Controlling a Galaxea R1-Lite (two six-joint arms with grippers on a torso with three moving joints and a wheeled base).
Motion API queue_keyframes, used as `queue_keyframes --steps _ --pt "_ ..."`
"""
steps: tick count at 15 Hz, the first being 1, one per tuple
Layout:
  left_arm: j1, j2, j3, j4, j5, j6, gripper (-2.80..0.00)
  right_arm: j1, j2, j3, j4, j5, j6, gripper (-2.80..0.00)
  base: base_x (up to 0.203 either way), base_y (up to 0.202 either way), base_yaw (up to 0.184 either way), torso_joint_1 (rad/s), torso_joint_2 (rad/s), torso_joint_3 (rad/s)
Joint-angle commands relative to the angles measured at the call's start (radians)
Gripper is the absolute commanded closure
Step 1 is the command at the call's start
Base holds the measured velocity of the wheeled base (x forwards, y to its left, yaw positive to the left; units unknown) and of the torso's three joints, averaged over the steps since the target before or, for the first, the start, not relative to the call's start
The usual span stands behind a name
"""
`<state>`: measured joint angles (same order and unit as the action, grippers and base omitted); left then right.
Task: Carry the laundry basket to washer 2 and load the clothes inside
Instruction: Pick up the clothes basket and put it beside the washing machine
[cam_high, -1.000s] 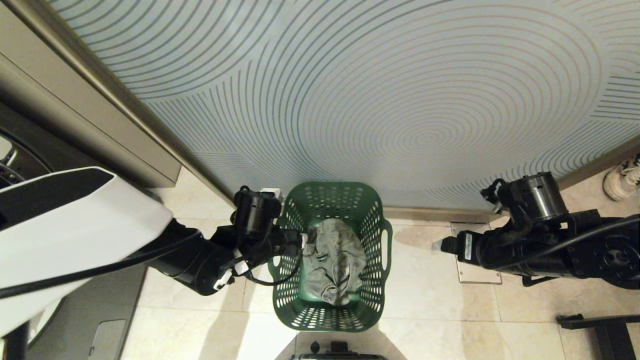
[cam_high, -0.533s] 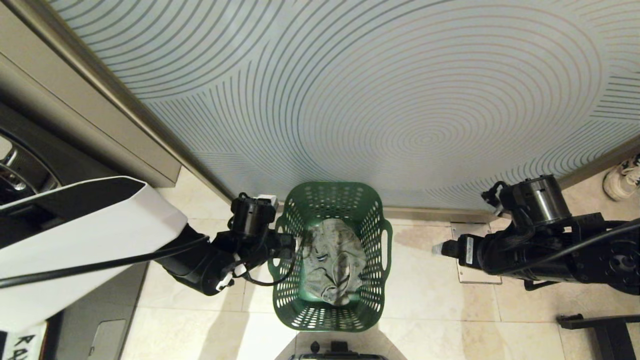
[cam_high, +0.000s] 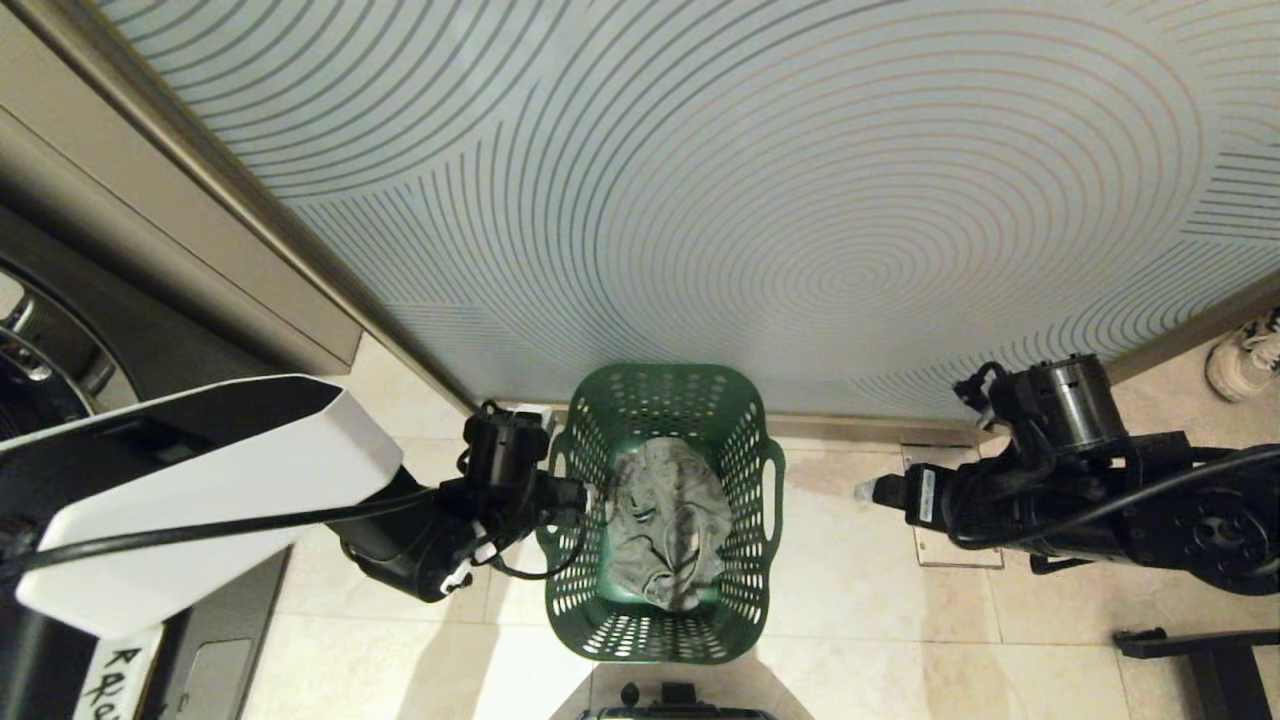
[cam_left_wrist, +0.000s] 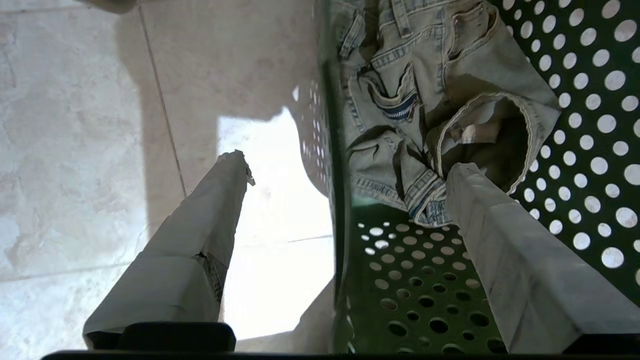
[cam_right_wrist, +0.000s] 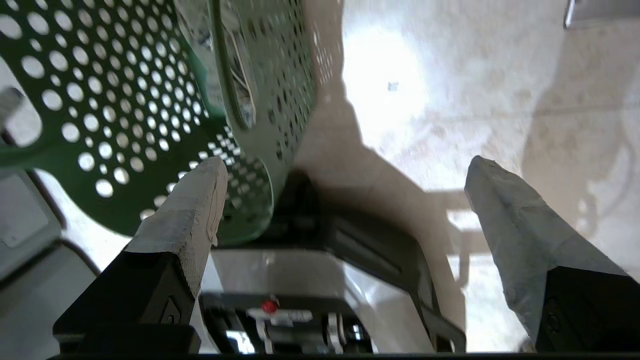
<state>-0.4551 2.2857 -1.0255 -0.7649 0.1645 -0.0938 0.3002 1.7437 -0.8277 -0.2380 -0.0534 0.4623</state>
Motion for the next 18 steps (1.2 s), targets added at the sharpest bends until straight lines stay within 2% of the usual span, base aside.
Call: queue_keyframes --steps 1,5,10,18 --pt "0.001 0.034 0.002 -0.039 0.003 0.011 -2.80 0.000 0.072 0.003 -0.050 0.001 0.002 -2.80 0.000 0.000 0.000 0.000 0.00 0.000" --pt "0.001 0.055 0.002 -0.044 0.002 0.019 -2.80 -0.007 0.178 -0.005 -0.230 0.023 -0.005 -2.80 0.000 0.000 0.000 0.000 0.00 0.000" --pt "0.001 0.066 0.001 -0.047 0.001 0.019 -2.80 -0.008 0.191 -0.052 -0.241 0.037 -0.033 -2.80 0.000 0.000 0.000 0.000 0.00 0.000" --pt "0.001 0.075 -0.002 -0.056 0.001 0.019 -2.80 0.070 0.299 -0.134 -0.246 0.041 -0.030 -2.80 0.000 0.000 0.000 0.000 0.00 0.000"
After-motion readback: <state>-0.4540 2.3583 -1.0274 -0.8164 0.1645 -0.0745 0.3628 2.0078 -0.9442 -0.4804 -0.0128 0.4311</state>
